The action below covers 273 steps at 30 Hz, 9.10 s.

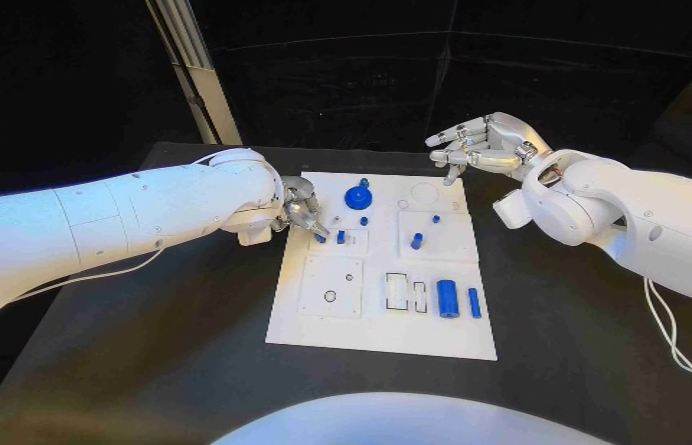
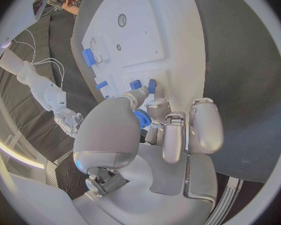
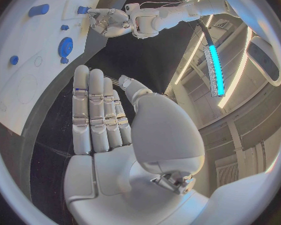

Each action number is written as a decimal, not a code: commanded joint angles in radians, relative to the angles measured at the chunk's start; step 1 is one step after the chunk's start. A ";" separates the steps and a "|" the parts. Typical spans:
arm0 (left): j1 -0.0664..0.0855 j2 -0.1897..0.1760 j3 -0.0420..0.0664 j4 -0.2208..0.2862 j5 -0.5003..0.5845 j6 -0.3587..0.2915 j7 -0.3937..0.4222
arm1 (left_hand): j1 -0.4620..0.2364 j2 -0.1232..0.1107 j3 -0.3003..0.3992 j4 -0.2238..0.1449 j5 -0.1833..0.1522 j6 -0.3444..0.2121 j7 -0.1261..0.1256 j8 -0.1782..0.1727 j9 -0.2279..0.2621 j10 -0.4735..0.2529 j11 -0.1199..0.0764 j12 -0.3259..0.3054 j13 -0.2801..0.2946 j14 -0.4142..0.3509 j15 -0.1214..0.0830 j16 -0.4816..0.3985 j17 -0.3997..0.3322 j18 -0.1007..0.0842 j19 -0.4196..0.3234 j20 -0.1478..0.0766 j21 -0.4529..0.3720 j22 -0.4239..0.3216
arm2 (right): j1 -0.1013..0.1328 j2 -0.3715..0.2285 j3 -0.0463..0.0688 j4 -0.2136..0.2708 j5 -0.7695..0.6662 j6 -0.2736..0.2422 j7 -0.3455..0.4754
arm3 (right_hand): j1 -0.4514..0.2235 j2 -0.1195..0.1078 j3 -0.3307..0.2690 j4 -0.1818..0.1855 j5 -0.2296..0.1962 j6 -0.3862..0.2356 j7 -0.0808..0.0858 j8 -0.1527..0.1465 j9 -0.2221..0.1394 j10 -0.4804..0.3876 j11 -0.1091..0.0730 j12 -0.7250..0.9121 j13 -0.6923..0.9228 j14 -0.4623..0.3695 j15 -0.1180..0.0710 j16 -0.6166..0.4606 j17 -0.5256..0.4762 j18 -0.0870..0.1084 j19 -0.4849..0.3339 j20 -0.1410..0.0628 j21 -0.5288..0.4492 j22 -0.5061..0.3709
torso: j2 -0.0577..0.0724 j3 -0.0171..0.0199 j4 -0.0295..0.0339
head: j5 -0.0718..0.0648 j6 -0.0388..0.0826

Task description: Assemble the parts on the task board

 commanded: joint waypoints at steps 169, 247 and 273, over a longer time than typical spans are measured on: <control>-0.051 0.263 -0.019 -0.283 -0.448 -0.158 0.525 | 0.158 -0.008 -0.100 -0.134 0.052 0.112 0.086 -0.431 -0.332 -0.262 0.099 -0.735 -0.821 0.020 0.066 -0.209 -0.205 0.046 -0.035 0.062 -0.312 -0.280 | 0.001 0.019 0.000 -0.010 -0.002 0.025 0.011 | 0.001 0.006 0.007 0.001 0.003 -0.006 0.000 0.003 0.001 -0.010 0.002 0.006 0.001 -0.013 -0.001 0.008 0.002 0.002 -0.010 0.000 -0.004 0.002 | 0.000 0.0003 0.0016 | -0.032 0.011; -0.053 0.085 0.052 -0.163 -0.402 -0.153 0.520 | 0.119 -0.029 0.006 -0.183 0.047 0.172 0.087 -0.472 -0.332 -0.173 0.093 -0.815 -0.819 0.017 0.062 -0.207 -0.231 0.037 -0.029 0.056 -0.264 -0.221 | 0.001 0.017 0.000 -0.020 -0.002 0.029 0.014 | 0.002 0.008 0.010 0.001 0.004 -0.007 0.001 0.005 0.001 -0.012 0.003 0.008 0.002 -0.015 -0.001 0.010 0.004 0.002 -0.011 0.001 -0.004 0.003 | -0.002 -0.0013 0.0050 | -0.028 0.016; -0.056 0.105 0.050 -0.181 -0.402 -0.102 0.489 | 0.113 -0.031 0.003 -0.182 0.045 0.172 0.085 -0.476 -0.332 -0.171 0.092 -0.819 -0.819 0.017 0.062 -0.207 -0.233 0.034 -0.026 0.056 -0.249 -0.205 | 0.001 0.017 0.000 -0.019 -0.002 0.031 0.014 | 0.002 0.008 0.010 0.001 0.004 -0.007 0.001 0.005 0.001 -0.012 0.003 0.008 0.002 -0.015 -0.001 0.010 0.004 0.002 -0.011 0.001 -0.004 0.003 | -0.002 -0.0004 0.0046 | -0.029 0.011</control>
